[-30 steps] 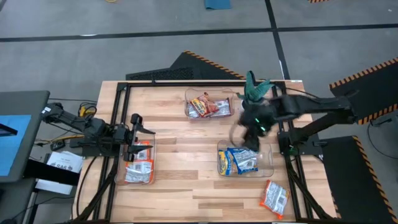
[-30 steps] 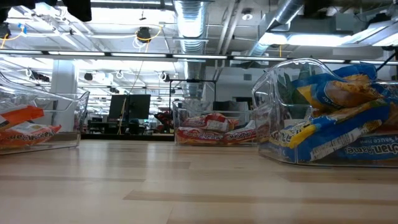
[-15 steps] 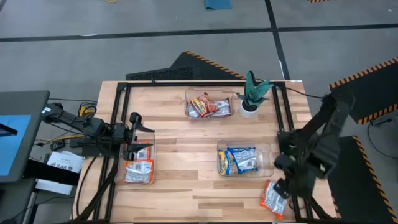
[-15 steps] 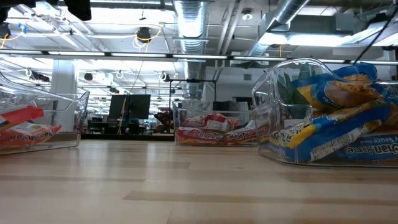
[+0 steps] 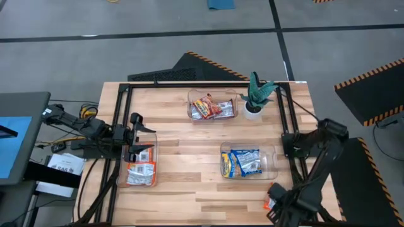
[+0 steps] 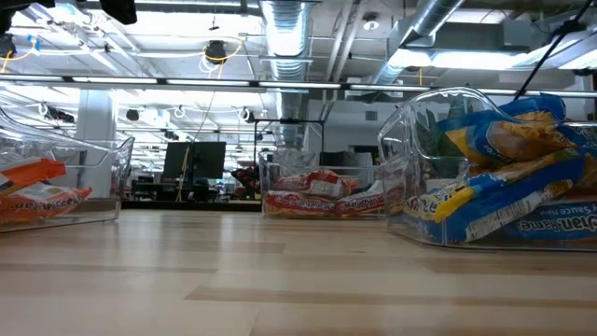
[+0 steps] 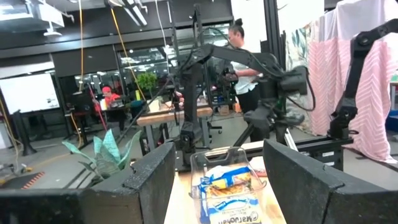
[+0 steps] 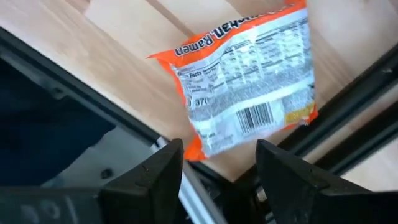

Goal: Sort Maruchan noodles
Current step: Put the orange bag into the bottom left transparent bin

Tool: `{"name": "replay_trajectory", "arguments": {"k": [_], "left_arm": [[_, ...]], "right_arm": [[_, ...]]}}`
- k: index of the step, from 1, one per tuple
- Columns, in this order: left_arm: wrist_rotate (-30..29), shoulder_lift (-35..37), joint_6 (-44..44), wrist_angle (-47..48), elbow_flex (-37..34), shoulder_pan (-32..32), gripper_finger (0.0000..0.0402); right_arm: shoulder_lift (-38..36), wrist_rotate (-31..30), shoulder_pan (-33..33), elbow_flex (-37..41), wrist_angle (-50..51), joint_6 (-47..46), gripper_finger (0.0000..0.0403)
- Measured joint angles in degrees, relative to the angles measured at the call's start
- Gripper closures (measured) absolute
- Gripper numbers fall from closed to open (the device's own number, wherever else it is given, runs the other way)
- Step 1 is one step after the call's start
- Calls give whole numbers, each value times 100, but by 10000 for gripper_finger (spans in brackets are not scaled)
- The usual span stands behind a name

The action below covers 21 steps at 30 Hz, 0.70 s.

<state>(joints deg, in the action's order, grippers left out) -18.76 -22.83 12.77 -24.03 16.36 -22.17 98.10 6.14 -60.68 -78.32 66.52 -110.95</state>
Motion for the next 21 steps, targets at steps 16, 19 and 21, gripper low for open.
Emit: {"name": "replay_trajectory", "arguments": {"k": [16, 19, 21], "left_arm": [[-7, 2, 23, 7, 0, 0, 174], [-7, 1, 15, 9, 0, 0, 174], [-2, 0, -20, 11, 0, 0, 174]], "right_arm": [[1151, 305, 185, 2, -406, 486, 176], [1288, 305, 181, -7, -431, 494, 176], [1401, 326, 179, -3, -378, 496, 176]]}}
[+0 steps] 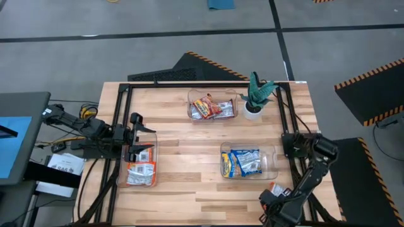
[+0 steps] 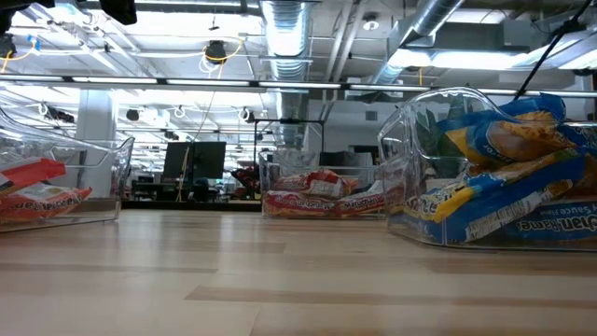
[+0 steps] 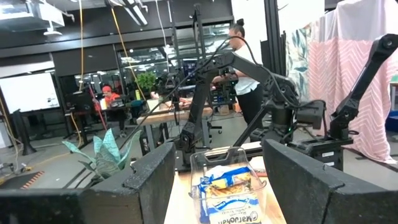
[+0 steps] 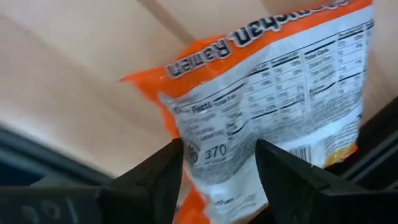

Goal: Sort Maruchan noodles
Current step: Put the orange bag into the bottom left transparent bin

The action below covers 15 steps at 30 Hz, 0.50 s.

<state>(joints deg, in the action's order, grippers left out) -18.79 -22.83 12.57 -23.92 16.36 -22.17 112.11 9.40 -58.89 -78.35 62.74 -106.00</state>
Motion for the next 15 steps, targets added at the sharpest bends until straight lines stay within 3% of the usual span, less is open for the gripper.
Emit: {"name": "replay_trajectory", "arguments": {"k": [5, 11, 15], "left_arm": [[11, 1, 5, 0, 0, 0, 174], [12, 0, 85, -65, 0, 0, 174], [16, 2, 271, -235, 0, 0, 174]], "right_arm": [[288, 128, 9, -29, 17, -11, 208], [330, 314, 22, -137, 41, 239, 377], [-128, 224, 80, -526, 94, 759, 385]]}}
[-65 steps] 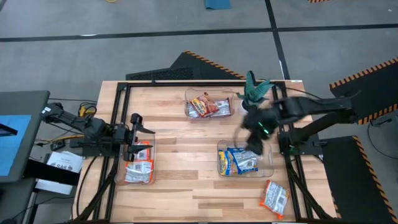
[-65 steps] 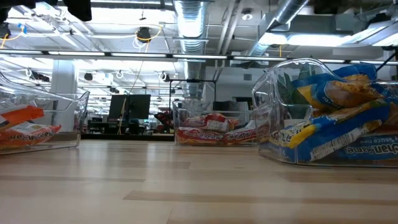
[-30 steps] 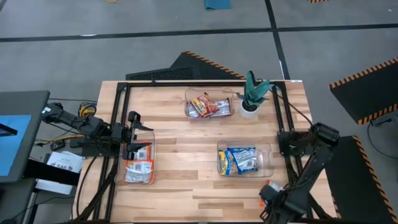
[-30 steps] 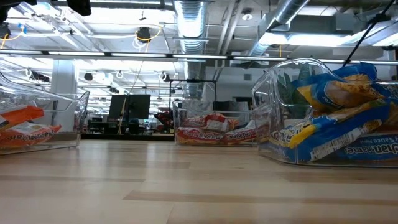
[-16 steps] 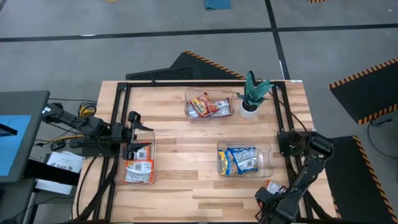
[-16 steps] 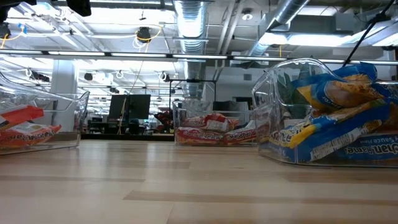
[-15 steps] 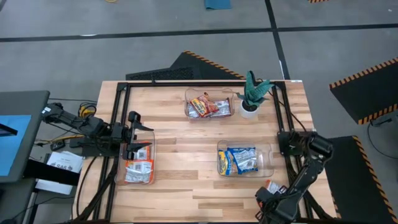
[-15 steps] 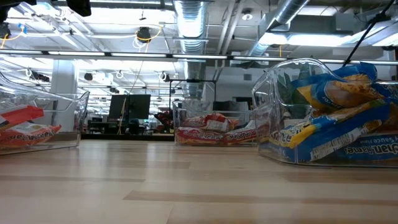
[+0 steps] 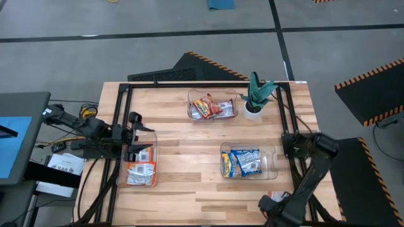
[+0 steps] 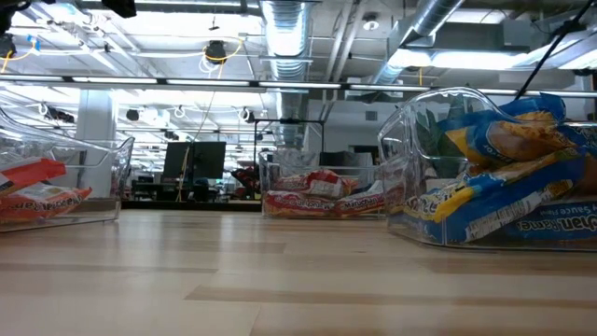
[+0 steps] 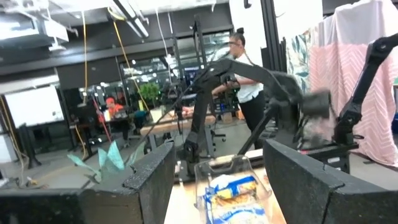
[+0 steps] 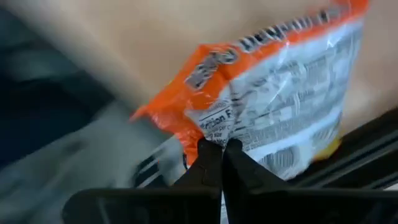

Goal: Sort Maruchan noodles
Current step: Put the orange bag into the bottom left transparent bin

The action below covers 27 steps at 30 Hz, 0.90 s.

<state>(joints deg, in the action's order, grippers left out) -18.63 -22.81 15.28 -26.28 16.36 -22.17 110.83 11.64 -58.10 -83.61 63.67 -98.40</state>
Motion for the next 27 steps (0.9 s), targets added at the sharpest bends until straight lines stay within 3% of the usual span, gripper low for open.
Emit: {"name": "replay_trajectory", "arguments": {"k": [4, 9, 13, 17, 20, 27], "left_arm": [[12, 2, 118, -166, 0, 0, 174], [-10, -2, 225, -159, 0, 0, 174], [-13, -2, 233, -131, 1, 0, 174], [18, 0, 28, -129, 2, 0, 174], [244, 0, -157, -108, 2, 0, 174], [185, 46, -413, -23, 2, 0, 174]], "right_arm": [[-637, -352, 132, -464, -335, 801, 385], [-1241, -1735, 429, -1000, -938, 1536, 385], [-1223, -2437, 1084, -1206, -1519, 3348, 385], [-1196, -2365, 2025, -1240, -2587, 5816, 385], [-944, -1944, 2760, -1261, -3562, 7463, 385], [-261, -755, 3982, -1244, -4844, 9500, 385]]}}
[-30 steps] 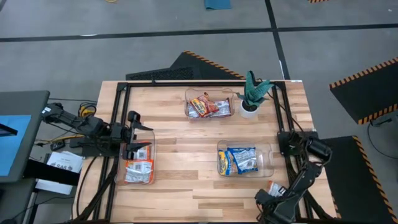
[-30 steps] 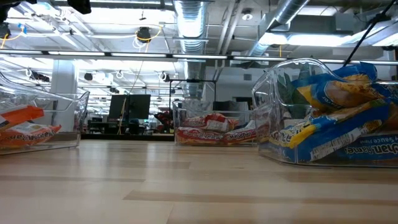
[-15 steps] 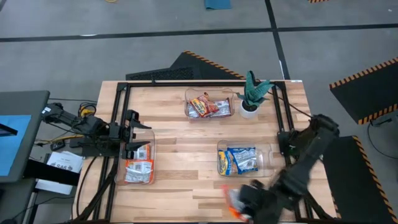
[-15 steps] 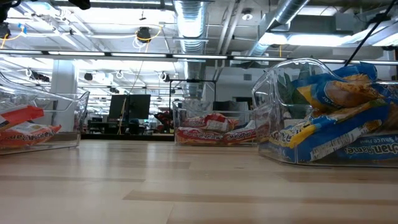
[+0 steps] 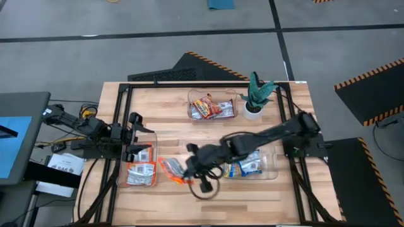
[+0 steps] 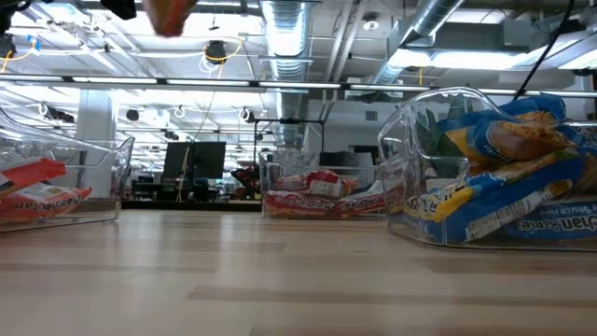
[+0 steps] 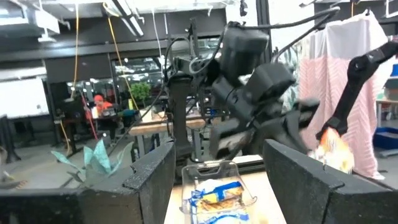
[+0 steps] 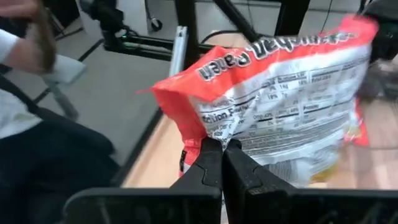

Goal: Sort Maruchan noodles
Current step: Put the orange bag into the bottom left transparent bin

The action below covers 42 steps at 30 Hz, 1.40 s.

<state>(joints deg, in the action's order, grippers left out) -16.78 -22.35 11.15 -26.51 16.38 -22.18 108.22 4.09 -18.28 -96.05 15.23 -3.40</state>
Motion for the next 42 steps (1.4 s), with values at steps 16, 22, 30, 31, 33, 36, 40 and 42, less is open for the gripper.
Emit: {"name": "replay_trajectory", "arguments": {"k": [16, 22, 30, 31, 33, 36, 40, 42], "left_arm": [[7, 105, -345, 121, 4, -2, 174], [9, 103, -352, 136, 7, -1, 174], [5, 105, -284, 121, 7, -2, 174], [3, 105, -265, 114, 7, -2, 174], [3, 103, -240, 101, 7, -2, 174], [0, 103, -239, 95, 7, 0, 174], [-2, 103, -238, 98, 7, -2, 174], [-4, 103, -244, 119, 7, -2, 174]], "right_arm": [[862, 373, 752, 10, -2194, 529, 386], [1190, 362, 845, 2, -2983, 599, 386], [1804, 354, 1125, 5, -3983, 434, 386], [1876, 354, 1167, 0, -4188, 421, 386], [1994, 363, 1252, 0, -4590, 270, 386], [2320, 448, 1362, -17, -5433, 188, 386], [2813, 473, 1483, -160, -6132, -15, 386], [3026, 507, 1523, -339, -6216, -102, 386]]}}
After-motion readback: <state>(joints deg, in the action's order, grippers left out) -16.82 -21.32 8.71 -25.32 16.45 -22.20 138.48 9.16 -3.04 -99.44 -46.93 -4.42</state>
